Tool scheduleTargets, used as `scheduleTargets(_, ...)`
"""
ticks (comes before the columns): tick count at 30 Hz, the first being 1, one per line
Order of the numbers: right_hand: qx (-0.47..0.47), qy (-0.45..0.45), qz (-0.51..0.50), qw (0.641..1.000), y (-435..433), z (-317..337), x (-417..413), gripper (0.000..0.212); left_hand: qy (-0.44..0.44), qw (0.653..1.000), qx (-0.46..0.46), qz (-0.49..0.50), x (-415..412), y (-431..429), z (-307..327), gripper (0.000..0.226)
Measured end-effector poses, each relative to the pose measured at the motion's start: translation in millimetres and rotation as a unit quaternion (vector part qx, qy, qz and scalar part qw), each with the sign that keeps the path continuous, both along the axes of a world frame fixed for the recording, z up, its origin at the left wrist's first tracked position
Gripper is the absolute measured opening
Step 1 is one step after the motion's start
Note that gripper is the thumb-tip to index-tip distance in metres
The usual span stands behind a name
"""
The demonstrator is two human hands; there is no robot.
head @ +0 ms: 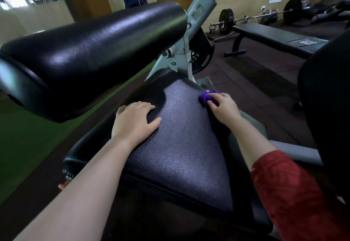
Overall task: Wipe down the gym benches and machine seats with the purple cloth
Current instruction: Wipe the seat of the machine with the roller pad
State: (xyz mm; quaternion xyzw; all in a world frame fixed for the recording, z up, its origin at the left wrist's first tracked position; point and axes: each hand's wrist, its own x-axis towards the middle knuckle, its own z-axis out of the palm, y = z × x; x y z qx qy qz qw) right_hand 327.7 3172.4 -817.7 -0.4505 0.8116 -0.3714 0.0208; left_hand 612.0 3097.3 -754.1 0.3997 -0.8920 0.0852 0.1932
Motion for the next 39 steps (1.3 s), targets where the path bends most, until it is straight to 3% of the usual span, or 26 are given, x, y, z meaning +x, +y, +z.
scheduleTargets(5,-0.065,0.055,0.182,0.98,63,-6,92,0.032,0.062,0.997,0.032,-0.016,2,1,7,0.045)
scheduleTargets(10,-0.072,0.047,0.234,0.968,135,-18,133,0.035,-0.004,0.997,0.071,-0.013,0,25,4,0.057)
scheduleTargets(13,-0.081,0.047,0.183,0.979,129,-26,111,0.032,-0.005,0.998,0.069,-0.003,-6,42,-1,0.063)
scheduleTargets(17,-0.053,0.014,0.018,0.998,96,-34,40,0.031,-0.013,0.997,0.08,-0.002,-9,55,-12,0.061)
scheduleTargets(21,0.01,-0.035,-0.109,0.993,71,-35,-32,0.037,-0.011,0.998,0.054,-0.021,-4,60,-23,0.062)
scheduleTargets(24,0.046,-0.051,-0.136,0.988,54,-32,-40,0.04,0.024,0.998,0.05,-0.024,-6,60,-22,0.058)
scheduleTargets(28,-0.008,0.009,-0.008,1.0,50,-19,16,0.035,0.023,0.998,0.047,-0.024,-8,61,-25,0.053)
scheduleTargets(33,-0.057,0.066,0.184,0.979,102,-18,103,0.034,0.023,0.998,0.045,-0.024,-8,60,-26,0.05)
scheduleTargets(39,-0.067,0.066,0.246,0.965,174,-38,113,0.034,0.014,0.999,0.037,-0.033,-5,61,-25,0.047)
